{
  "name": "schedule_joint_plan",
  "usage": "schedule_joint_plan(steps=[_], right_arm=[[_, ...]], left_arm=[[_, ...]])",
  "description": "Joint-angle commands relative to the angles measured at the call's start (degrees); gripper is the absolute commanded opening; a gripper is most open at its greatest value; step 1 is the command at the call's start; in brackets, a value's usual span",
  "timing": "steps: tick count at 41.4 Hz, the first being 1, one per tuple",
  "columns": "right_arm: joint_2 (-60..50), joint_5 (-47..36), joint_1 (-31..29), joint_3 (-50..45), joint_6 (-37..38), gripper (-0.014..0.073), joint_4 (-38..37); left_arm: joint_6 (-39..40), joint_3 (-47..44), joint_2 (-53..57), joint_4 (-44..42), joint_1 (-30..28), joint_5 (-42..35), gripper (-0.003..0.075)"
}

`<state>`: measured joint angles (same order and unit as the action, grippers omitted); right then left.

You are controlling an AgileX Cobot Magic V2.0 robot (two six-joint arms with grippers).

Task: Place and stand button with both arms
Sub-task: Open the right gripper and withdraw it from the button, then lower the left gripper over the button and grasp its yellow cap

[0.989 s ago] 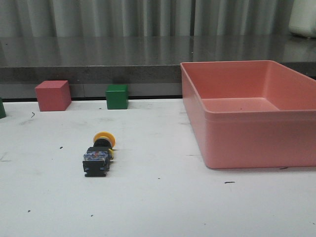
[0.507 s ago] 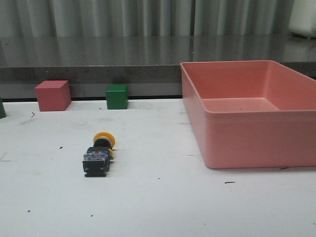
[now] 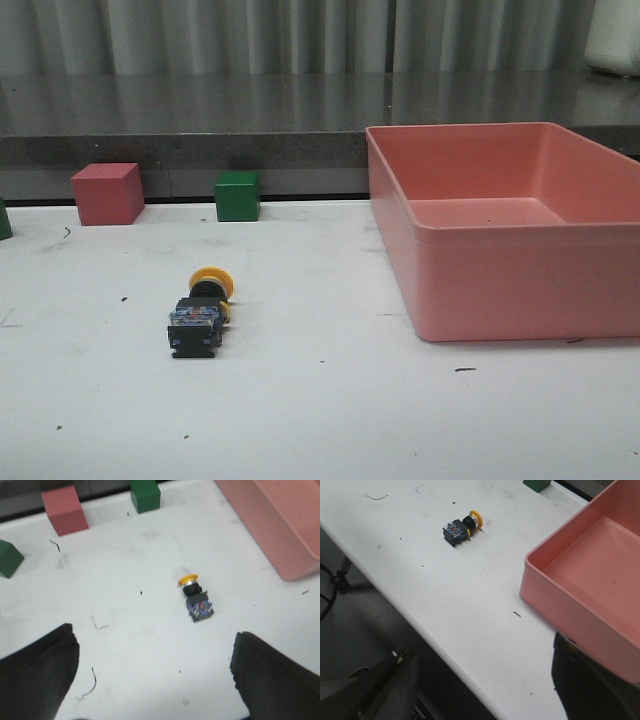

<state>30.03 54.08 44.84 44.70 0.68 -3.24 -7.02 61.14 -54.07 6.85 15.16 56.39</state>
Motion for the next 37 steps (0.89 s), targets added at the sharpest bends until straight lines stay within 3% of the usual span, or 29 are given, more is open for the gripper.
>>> schedule_joint_plan(steps=[1,24,37], right_arm=[[0.23,-3.76,0.02,1.30,-0.68,0.0570,-0.36],[0.23,-3.76,0.02,1.30,-0.68,0.0570,-0.36],[0.23,-3.76,0.02,1.30,-0.68,0.0570,-0.36]], left_arm=[[0.01,4.25,-4.99,0.74,0.98,1.37,0.0598],[8.83,18.44,-33.03,1.28,7.99,10.80,0.0598],[13.47,26.88,-43.67,0.82,9.73,14.82,0.0598]])
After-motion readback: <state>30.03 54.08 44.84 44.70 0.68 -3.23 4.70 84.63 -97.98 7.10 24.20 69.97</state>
